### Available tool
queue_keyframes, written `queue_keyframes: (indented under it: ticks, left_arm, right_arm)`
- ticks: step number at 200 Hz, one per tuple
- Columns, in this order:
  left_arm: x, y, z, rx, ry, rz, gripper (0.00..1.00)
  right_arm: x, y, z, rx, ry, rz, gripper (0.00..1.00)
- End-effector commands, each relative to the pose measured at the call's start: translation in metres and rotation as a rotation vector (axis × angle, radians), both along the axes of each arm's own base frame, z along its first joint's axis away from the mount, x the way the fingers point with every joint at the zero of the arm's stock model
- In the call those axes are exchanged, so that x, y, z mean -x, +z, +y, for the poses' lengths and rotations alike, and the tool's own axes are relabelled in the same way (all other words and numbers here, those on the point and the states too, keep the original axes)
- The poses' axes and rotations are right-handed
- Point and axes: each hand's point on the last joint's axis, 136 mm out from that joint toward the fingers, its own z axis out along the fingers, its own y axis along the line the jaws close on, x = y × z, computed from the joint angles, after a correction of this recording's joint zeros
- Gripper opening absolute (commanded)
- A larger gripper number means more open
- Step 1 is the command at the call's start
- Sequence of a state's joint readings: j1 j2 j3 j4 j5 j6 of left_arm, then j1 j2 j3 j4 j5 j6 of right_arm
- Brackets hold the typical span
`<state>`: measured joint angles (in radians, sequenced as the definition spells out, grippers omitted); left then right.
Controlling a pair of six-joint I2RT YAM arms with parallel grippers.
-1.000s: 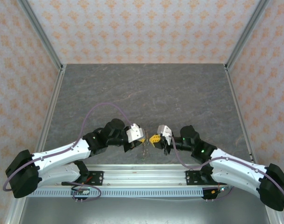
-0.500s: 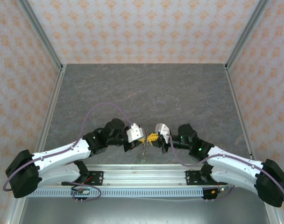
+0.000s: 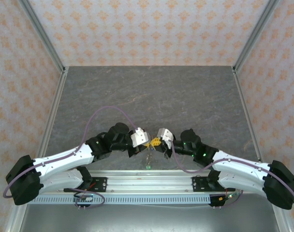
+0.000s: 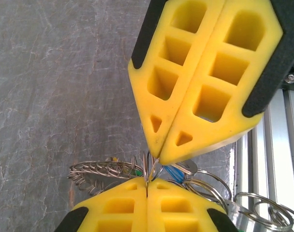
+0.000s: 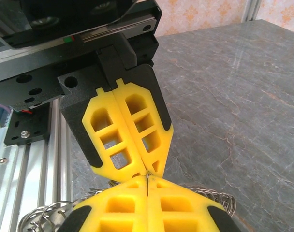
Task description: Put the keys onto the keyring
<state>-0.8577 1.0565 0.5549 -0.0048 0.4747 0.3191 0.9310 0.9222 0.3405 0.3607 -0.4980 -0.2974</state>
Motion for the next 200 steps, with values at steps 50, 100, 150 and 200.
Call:
queue_keyframes:
  ticks: [50,100,150,200]
  left_arm:
    - [-0.003,0.023,-0.006,0.045,-0.007,-0.052,0.0]
    - [-0.002,0.024,-0.006,0.049,-0.008,-0.057,0.0]
    - [-0.003,0.026,-0.007,0.058,-0.008,-0.057,0.0]
    - [-0.001,0.025,-0.006,0.057,-0.01,-0.055,0.0]
  right_arm:
    - [-0.031,0.015,-0.018,-0.011,-0.218,-0.042,0.0]
    - [-0.026,0.007,-0.027,0.015,-0.233,-0.002,0.0]
    - [-0.02,-0.005,-0.021,0.049,-0.182,0.023,0.0]
    - [-0.024,-0.005,-0.029,0.073,-0.216,-0.018,0.16]
